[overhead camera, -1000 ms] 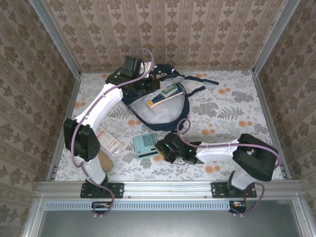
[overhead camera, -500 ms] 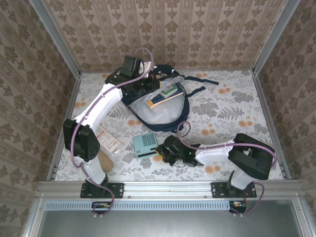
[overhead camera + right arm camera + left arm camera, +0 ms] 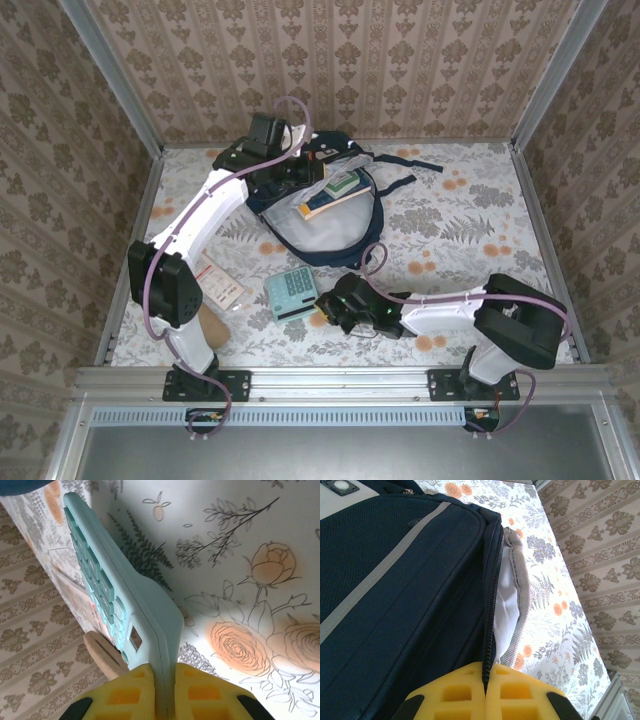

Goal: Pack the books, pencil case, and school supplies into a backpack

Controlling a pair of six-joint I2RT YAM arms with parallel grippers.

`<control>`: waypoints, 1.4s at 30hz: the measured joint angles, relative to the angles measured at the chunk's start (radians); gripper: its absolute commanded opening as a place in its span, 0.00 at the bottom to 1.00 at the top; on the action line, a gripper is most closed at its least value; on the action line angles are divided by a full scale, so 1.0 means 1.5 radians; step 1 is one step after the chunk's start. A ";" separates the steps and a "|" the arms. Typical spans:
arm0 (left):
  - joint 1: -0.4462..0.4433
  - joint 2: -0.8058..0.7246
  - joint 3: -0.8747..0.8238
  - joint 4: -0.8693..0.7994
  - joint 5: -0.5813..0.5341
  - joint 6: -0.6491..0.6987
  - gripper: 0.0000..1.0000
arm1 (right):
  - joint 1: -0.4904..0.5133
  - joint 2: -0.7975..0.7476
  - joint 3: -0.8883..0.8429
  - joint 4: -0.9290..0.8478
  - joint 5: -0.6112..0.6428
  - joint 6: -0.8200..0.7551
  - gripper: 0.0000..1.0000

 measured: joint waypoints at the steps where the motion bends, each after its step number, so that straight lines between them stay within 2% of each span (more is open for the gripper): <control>1: 0.000 0.000 0.000 0.000 0.000 0.000 0.00 | 0.000 -0.006 -0.001 -0.001 0.000 -0.003 0.11; 11: 0.011 0.000 0.000 0.000 0.001 0.000 0.00 | -0.021 -0.128 0.003 -0.072 -0.013 -0.080 0.12; 16: 0.014 0.000 0.000 0.000 0.005 0.000 0.00 | -0.101 -0.182 0.016 -0.124 -0.039 -0.127 0.13; 23: 0.014 -0.009 0.000 -0.003 0.002 0.000 0.00 | -0.249 -0.186 0.037 -0.165 -0.101 -0.189 0.13; 27: 0.014 -0.013 0.000 -0.006 -0.002 0.000 0.00 | -0.323 -0.150 0.050 -0.165 -0.140 -0.211 0.14; 32: 0.013 -0.017 -0.004 -0.005 -0.005 0.000 0.00 | -0.389 -0.052 0.115 -0.168 -0.193 -0.235 0.15; 36: 0.011 -0.021 -0.010 -0.005 -0.005 -0.001 0.00 | -0.409 0.026 0.178 -0.180 -0.235 -0.249 0.14; 42: 0.007 -0.028 -0.022 -0.005 -0.008 -0.001 0.00 | -0.413 0.080 0.263 -0.260 -0.268 -0.291 0.21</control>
